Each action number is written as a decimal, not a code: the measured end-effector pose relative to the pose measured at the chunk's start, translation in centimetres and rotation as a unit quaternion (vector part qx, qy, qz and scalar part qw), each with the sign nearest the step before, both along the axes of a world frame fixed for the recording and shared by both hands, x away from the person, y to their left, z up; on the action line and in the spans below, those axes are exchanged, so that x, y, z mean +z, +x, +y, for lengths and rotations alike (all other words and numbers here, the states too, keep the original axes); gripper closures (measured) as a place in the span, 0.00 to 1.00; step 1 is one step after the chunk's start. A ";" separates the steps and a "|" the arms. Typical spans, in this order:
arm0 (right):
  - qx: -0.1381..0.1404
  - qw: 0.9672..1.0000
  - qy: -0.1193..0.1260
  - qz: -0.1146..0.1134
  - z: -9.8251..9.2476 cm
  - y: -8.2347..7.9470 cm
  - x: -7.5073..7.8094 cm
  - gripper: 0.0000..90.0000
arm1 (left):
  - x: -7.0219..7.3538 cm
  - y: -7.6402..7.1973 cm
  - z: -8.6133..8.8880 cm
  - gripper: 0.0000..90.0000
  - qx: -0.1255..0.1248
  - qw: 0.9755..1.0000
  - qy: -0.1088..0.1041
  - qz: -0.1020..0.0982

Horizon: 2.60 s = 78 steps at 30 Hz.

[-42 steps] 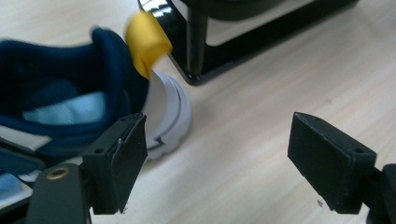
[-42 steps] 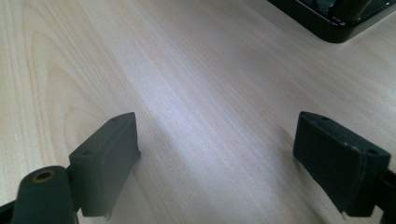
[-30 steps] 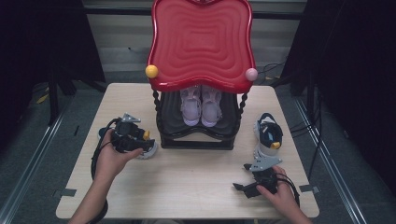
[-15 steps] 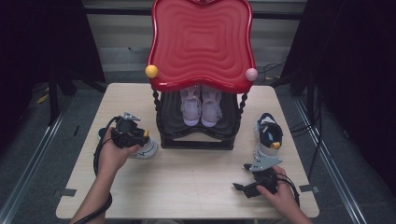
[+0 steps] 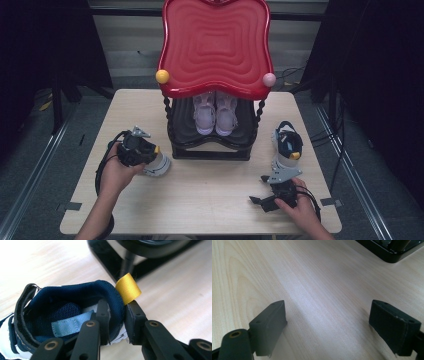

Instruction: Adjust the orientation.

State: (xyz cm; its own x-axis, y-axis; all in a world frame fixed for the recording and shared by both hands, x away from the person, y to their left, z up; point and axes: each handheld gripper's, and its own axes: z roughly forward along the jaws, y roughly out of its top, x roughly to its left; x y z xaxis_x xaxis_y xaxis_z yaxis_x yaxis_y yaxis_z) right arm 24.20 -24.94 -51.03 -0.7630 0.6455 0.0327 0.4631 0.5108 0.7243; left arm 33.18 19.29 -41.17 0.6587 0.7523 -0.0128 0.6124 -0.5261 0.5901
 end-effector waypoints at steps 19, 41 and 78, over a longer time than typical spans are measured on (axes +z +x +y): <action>0.000 1.000 0.000 0.000 0.0 0.0 0.0 0.15 | -0.2 0.5 -0.8 0.39 0.037 0.998 -0.019 0.038; 0.000 1.000 0.000 0.000 0.0 0.0 0.0 0.15 | 0.2 -0.1 -0.9 0.77 -0.003 0.998 0.024 0.052; 0.000 1.000 0.000 0.000 0.0 0.0 0.0 0.15 | 1.1 -0.4 -1.7 0.44 -0.021 0.996 0.015 0.087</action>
State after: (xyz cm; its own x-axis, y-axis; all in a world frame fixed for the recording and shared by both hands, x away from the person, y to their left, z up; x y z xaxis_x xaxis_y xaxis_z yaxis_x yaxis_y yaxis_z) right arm 24.20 -24.94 -51.03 -0.7632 0.6453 0.0331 0.4631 0.5106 0.7244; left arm 32.81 17.57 -40.07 0.6802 0.7253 -0.1066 0.6802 -0.5702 0.4606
